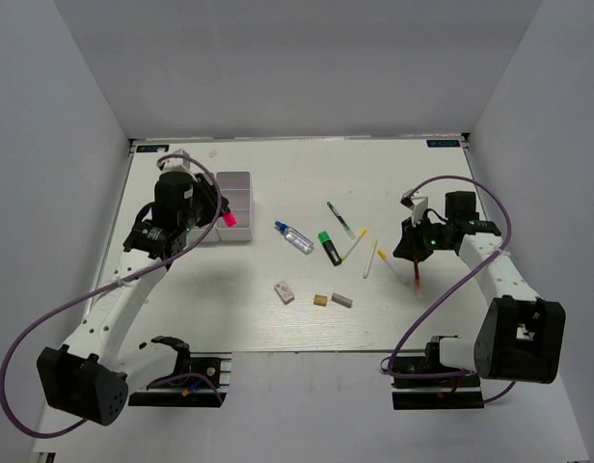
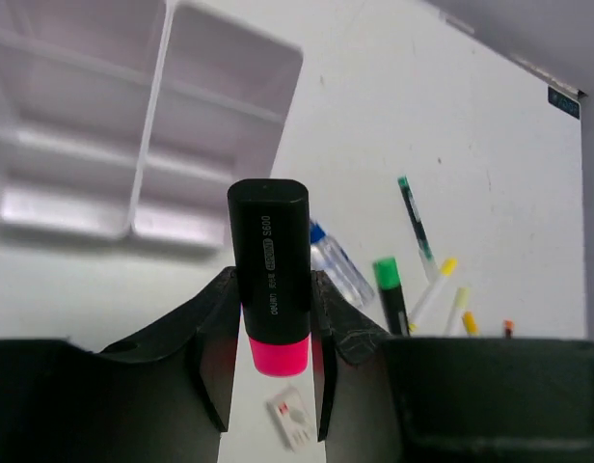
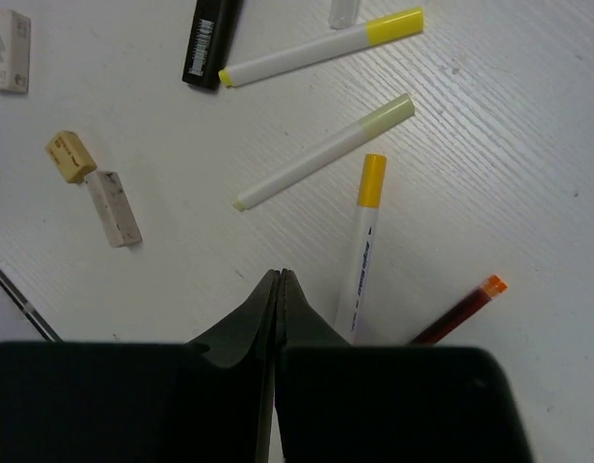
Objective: Sort the stationery into containers
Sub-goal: Place the stationery into the container
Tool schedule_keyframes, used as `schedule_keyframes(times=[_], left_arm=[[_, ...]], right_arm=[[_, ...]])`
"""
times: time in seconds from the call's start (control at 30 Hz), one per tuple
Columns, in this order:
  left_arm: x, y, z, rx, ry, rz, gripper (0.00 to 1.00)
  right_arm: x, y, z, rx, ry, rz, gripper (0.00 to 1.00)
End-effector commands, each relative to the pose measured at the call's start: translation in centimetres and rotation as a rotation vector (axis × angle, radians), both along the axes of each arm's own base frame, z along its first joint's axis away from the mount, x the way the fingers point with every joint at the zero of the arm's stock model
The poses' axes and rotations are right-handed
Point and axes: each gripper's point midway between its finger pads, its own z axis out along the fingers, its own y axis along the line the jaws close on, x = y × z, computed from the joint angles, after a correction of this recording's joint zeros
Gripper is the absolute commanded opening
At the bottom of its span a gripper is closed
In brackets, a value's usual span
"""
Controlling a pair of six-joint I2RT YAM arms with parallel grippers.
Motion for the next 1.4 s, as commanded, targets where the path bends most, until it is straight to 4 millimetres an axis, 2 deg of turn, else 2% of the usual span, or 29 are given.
schedule_keyframes(times=[0.0, 0.1, 0.13, 0.17, 0.2, 0.23, 0.3, 0.4, 0.53, 0.6, 0.83, 0.87, 0.9, 1.03, 1.2, 1.37], left_arm=[[4.0, 1.0, 4.9, 0.176, -0.253, -0.029, 0.00], [6.6, 4.6, 6.1, 0.246, -0.255, 0.180, 0.00], [7.1, 5.2, 6.0, 0.269, -0.241, 0.217, 0.00], [7.7, 5.5, 7.2, 0.263, -0.250, 0.253, 0.00], [8.1, 6.3, 7.5, 0.278, -0.251, 0.310, 0.00], [8.9, 6.6, 6.6, 0.293, -0.221, 0.338, 0.00], [9.3, 7.9, 7.0, 0.292, -0.199, 0.450, 0.00], [10.1, 8.7, 5.8, 0.301, -0.171, 0.528, 0.00], [11.1, 8.7, 4.6, 0.308, -0.198, 0.535, 0.00], [11.5, 8.9, 3.3, 0.296, -0.180, 0.580, 0.00], [12.6, 9.8, 1.7, 0.307, -0.137, 0.690, 0.00], [12.8, 10.1, 0.5, 0.332, -0.107, 0.709, 0.00], [13.0, 10.2, 0.5, 0.336, -0.100, 0.721, 0.00], [13.0, 10.5, -2.2, 0.353, -0.035, 0.767, 0.00], [13.8, 10.3, -3.2, 0.341, -0.032, 0.788, 0.00], [14.4, 10.1, -3.0, 0.304, -0.041, 0.809, 0.00]], right_arm=[[0.5, 1.0, 1.4, 0.049, -0.010, 0.073, 0.00], [0.8, 1.0, 2.0, 0.046, -0.024, 0.086, 0.00], [0.8, 1.1, 1.9, 0.047, -0.028, 0.094, 0.00], [0.8, 1.1, 2.0, 0.044, -0.035, 0.094, 0.00], [0.8, 1.0, 2.0, 0.042, -0.040, 0.094, 0.00], [0.7, 1.0, 1.9, 0.038, -0.050, 0.094, 0.00], [0.3, 1.0, 1.6, 0.041, -0.043, 0.095, 0.00], [0.3, 1.1, 1.6, 0.045, -0.046, 0.096, 0.00], [0.0, 1.1, 1.4, 0.047, -0.044, 0.096, 0.00], [0.1, 1.1, 1.3, 0.044, -0.047, 0.098, 0.01], [0.3, 1.1, 1.4, 0.045, -0.047, 0.099, 0.01], [0.3, 1.1, 1.4, 0.045, -0.047, 0.099, 0.01], [0.3, 1.1, 1.4, 0.045, -0.045, 0.099, 0.01], [0.5, 1.0, 1.5, 0.046, -0.045, 0.095, 0.02], [0.1, 1.1, 1.6, 0.048, -0.035, 0.097, 0.02], [-0.2, 1.0, 1.3, 0.046, -0.027, 0.099, 0.02]])
